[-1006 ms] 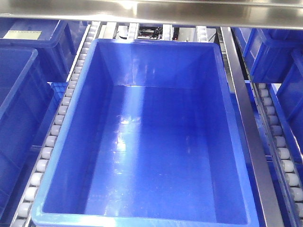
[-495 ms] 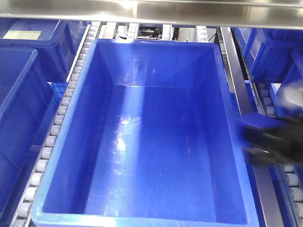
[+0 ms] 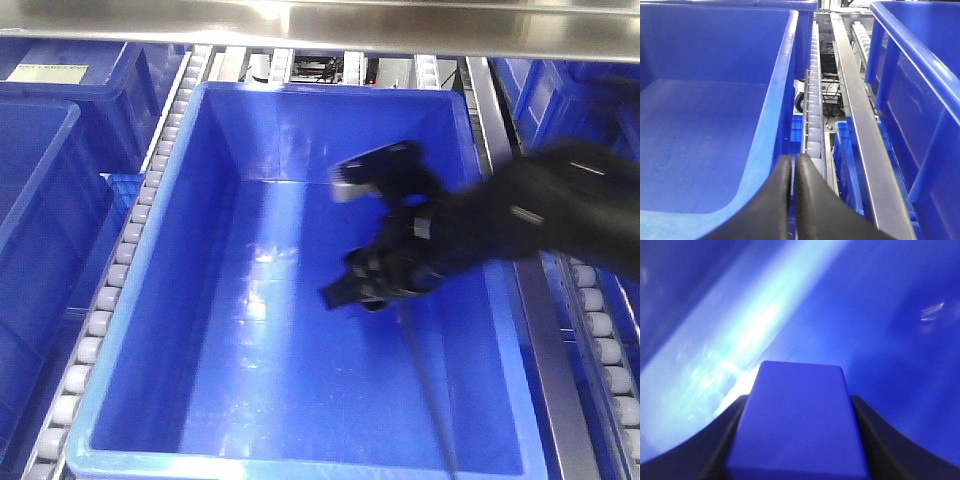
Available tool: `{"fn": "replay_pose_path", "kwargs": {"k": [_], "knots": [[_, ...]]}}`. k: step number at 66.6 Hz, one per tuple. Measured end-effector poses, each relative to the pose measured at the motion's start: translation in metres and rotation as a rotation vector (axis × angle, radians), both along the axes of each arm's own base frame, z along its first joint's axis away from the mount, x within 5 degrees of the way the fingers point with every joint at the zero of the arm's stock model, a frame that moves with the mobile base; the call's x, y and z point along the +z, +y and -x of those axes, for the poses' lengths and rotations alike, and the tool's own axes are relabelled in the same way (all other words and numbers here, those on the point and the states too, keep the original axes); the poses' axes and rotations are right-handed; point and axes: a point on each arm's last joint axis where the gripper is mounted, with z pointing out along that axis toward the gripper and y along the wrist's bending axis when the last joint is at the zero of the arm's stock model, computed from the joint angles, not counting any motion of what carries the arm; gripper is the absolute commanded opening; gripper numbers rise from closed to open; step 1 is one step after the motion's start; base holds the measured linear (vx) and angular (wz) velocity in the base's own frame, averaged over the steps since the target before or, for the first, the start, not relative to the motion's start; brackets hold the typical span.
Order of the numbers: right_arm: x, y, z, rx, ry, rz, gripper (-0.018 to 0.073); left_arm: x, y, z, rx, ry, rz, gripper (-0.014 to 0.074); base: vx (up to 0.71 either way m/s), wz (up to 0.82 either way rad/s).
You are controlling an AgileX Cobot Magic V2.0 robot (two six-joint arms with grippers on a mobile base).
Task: Pour parts from conveyor to right shelf
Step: 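Swing the right gripper with the block over the empty blue bin, then open the right gripper to drop the block into the bin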
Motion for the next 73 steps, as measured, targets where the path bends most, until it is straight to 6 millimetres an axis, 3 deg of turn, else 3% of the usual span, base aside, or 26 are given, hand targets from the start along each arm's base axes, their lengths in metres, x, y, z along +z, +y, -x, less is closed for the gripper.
{"fn": "replay_pose_path", "kwargs": {"k": [20,32,57,65,73], "knots": [[-0.027,0.035,-0.054,0.025,0.177,0.117,-0.0005,0.0,0.0,0.0,0.0,0.0,0.0,-0.0006,0.0,0.0],[-0.046,0.047,-0.073,0.036,0.248,0.162,-0.0005,0.0,0.0,0.0,0.0,0.0,0.0,-0.0006,0.0,0.0],[-0.094,0.062,-0.078,0.076,0.394,0.283,0.0021,0.0,0.0,0.0,0.0,0.0,0.0,-0.0006,0.0,0.0],[-0.093,0.063,-0.079,0.073,0.395,0.283,0.0093,0.0,0.0,0.0,0.0,0.0,0.0,-0.0006,0.0,0.0],[-0.094,0.063,-0.079,0.073,0.396,0.284,0.0249,0.0,0.0,0.0,0.0,0.0,0.0,-0.0006,0.0,0.0]]}}
